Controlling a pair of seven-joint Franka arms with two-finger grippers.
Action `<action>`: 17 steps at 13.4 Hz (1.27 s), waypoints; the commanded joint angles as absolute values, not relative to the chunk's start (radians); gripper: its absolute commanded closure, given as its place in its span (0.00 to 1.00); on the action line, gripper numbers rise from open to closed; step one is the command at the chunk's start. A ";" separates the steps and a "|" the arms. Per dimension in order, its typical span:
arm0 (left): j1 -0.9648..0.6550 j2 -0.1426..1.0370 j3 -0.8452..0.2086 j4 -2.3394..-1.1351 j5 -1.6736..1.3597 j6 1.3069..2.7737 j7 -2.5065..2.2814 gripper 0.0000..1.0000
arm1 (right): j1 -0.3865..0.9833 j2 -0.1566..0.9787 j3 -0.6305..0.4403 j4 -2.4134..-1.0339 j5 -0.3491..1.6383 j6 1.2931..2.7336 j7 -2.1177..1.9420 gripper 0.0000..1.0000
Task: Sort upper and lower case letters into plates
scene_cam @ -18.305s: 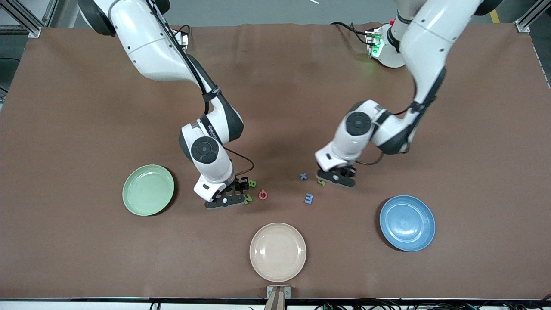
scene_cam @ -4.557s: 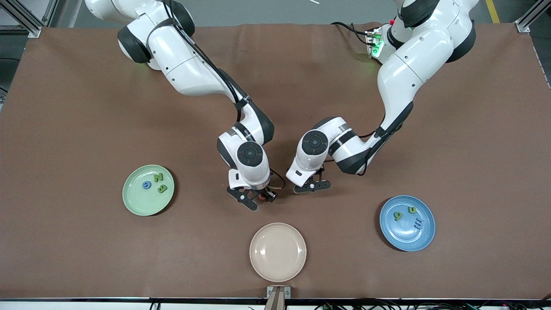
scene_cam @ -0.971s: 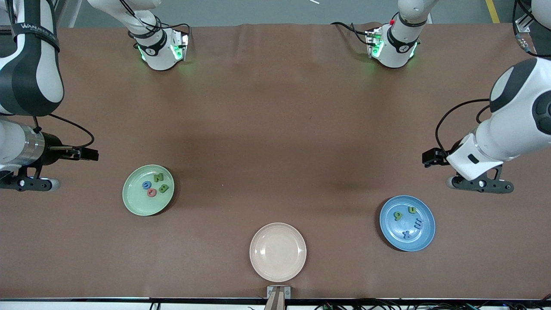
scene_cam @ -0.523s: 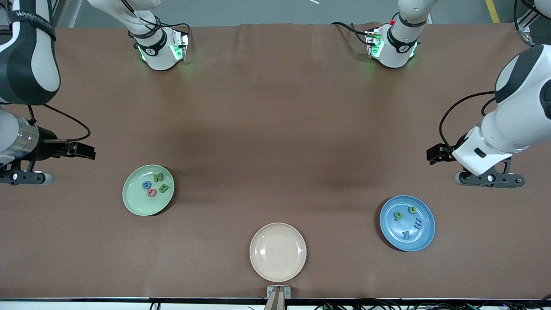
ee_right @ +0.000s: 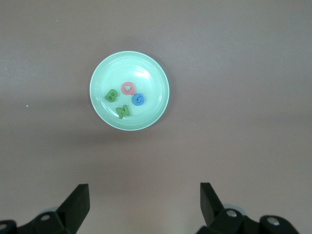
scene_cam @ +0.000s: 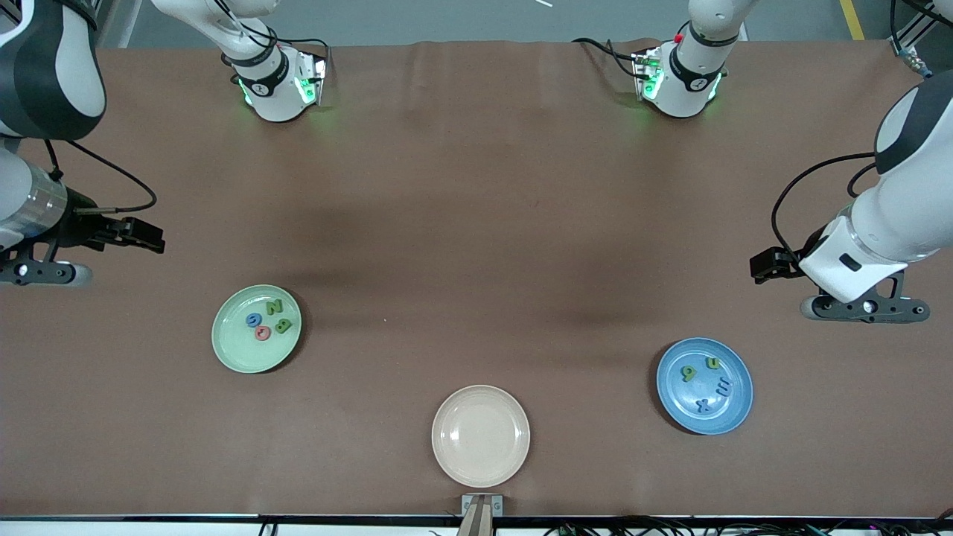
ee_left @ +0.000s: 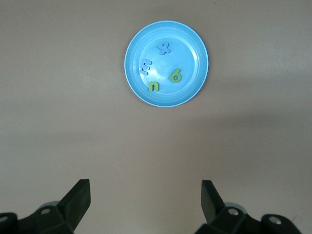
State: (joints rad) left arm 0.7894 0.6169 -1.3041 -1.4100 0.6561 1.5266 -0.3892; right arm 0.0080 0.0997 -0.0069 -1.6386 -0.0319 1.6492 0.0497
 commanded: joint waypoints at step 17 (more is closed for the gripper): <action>0.006 -0.021 -0.069 -1.595 0.032 1.558 -0.101 0.00 | -0.032 -0.123 0.002 -1.785 0.018 1.687 -0.026 0.00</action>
State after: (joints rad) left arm 0.0239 0.0699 -0.0955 -1.4821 0.0450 1.5128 -0.1381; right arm -0.0086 -0.0931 -0.0126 -1.7501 0.0010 1.6762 -0.0043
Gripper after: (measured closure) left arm 0.000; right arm 0.000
